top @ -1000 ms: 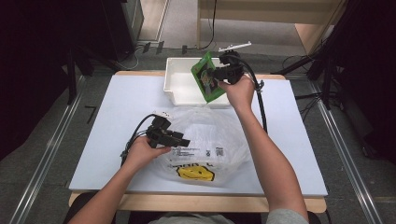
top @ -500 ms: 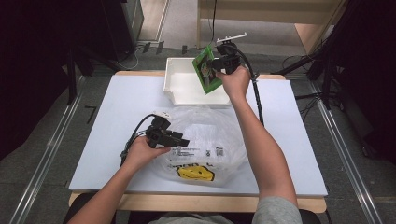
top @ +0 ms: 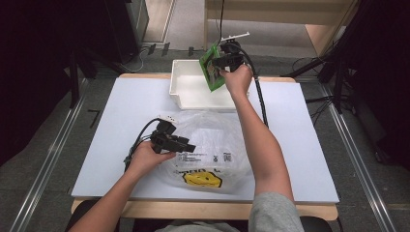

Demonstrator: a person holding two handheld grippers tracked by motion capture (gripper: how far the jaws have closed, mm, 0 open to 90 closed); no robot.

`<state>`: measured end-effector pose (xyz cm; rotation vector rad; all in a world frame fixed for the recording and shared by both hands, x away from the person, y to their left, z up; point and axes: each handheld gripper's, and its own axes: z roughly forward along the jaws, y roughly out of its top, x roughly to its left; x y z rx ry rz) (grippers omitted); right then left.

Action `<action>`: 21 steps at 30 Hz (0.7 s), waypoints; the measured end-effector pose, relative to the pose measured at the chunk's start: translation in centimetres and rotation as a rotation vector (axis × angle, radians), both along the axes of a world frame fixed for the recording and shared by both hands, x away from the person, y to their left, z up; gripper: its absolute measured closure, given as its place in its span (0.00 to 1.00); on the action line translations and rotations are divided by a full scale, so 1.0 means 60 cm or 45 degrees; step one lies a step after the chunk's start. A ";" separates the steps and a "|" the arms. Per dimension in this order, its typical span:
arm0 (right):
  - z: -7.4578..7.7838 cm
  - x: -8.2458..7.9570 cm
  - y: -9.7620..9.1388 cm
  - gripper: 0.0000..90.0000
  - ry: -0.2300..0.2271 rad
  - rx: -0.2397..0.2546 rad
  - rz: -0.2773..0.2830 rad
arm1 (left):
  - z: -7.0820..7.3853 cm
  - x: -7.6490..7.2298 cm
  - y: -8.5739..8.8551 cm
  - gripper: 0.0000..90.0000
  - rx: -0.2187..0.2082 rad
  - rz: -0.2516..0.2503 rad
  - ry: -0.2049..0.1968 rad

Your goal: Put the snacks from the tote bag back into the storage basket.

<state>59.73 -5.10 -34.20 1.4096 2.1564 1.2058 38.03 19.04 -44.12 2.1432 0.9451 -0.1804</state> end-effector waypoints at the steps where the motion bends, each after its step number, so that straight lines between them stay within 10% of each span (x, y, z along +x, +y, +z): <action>1: -0.002 0.006 0.003 0.82 0.007 -0.008 -0.007 | 0.000 0.000 0.000 0.52 -0.002 -0.003 -0.002; 21: 0.012 0.087 0.052 0.82 0.015 -0.071 -0.082 | 0.001 -0.001 0.002 0.52 -0.004 -0.005 -0.001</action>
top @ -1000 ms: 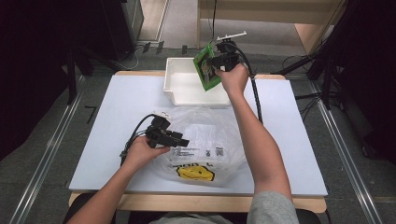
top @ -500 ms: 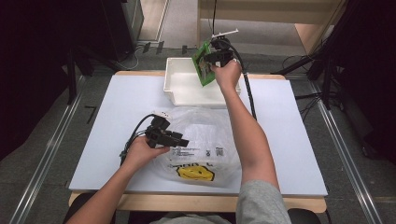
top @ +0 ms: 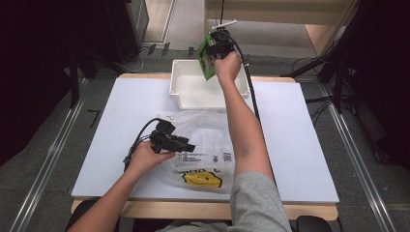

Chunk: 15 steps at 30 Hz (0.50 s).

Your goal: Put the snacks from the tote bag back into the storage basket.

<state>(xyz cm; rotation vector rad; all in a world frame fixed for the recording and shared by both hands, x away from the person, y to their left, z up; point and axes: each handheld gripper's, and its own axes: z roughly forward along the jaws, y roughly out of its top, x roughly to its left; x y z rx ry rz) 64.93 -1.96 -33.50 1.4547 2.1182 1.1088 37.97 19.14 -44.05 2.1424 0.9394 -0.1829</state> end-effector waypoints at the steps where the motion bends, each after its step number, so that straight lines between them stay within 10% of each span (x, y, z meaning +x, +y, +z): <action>1: -0.004 0.004 -0.002 0.82 -0.008 0.011 -0.015 | 0.000 0.000 0.000 0.52 0.003 -0.002 -0.001; 15: -0.035 0.019 -0.002 0.81 0.019 -0.014 -0.058 | -0.002 0.000 0.000 0.52 0.004 -0.005 0.005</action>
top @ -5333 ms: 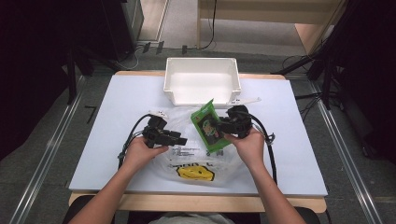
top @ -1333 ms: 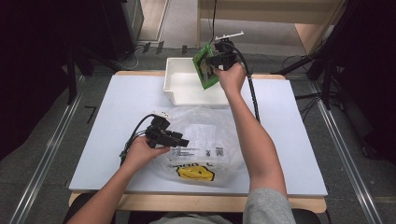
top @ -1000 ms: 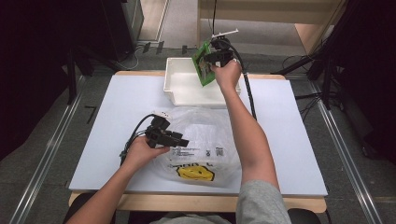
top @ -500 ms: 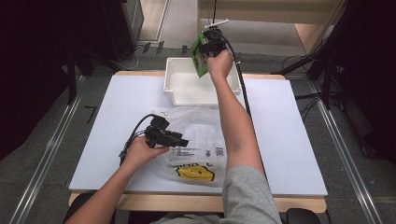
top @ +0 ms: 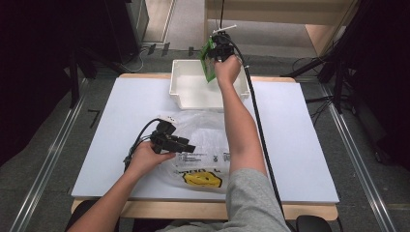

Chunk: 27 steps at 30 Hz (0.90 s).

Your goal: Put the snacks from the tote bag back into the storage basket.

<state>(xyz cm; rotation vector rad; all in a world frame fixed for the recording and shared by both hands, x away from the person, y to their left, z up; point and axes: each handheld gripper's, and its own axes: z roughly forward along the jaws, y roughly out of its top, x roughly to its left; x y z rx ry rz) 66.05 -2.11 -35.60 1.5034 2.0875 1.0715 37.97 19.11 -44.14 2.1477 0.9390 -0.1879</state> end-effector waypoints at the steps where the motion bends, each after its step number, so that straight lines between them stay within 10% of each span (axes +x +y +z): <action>1: -0.001 -0.001 0.000 0.81 -0.002 -0.001 0.001 | 0.000 0.000 0.000 0.52 -0.004 0.000 -0.002; 27: -0.042 -0.019 -0.003 0.81 0.028 -0.044 0.050 | -0.004 -0.001 -0.004 0.53 0.018 -0.016 0.001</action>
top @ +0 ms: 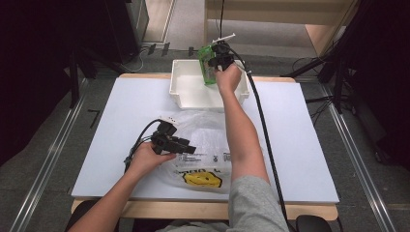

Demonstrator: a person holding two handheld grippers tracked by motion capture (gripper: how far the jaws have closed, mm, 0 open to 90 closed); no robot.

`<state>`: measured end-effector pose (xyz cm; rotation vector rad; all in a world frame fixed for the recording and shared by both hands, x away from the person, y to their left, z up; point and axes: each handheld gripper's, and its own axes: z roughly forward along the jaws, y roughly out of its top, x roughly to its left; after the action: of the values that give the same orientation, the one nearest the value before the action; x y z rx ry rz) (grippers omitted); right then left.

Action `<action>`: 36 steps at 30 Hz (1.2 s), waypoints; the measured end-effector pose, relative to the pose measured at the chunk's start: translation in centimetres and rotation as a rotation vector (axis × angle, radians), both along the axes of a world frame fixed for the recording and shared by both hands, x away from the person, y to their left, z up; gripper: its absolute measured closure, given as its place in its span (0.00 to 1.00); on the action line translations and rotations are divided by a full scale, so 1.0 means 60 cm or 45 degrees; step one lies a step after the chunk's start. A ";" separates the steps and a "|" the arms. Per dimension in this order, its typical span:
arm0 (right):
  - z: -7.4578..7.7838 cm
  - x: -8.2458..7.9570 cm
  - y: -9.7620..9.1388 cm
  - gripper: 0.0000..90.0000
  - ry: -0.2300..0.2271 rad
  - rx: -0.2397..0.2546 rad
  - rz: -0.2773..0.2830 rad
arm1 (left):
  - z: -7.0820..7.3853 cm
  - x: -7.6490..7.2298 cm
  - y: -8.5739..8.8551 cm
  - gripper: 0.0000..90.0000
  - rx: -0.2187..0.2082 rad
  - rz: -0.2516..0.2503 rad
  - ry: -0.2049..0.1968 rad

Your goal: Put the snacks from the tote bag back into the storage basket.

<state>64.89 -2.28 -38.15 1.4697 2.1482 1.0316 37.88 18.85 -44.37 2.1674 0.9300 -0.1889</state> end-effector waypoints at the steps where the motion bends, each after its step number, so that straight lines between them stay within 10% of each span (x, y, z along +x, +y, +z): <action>1: -0.001 -0.001 0.000 0.81 0.002 -0.003 0.004 | 0.000 0.000 -0.001 0.53 0.000 0.002 -0.001; 36: -0.018 -0.002 -0.005 0.83 -0.067 0.023 0.002 | -0.004 -0.001 -0.006 0.53 0.015 -0.012 0.012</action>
<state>64.79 -2.57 -39.24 1.4323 2.1096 1.0806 37.83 18.48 -44.62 2.1835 0.9289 -0.1992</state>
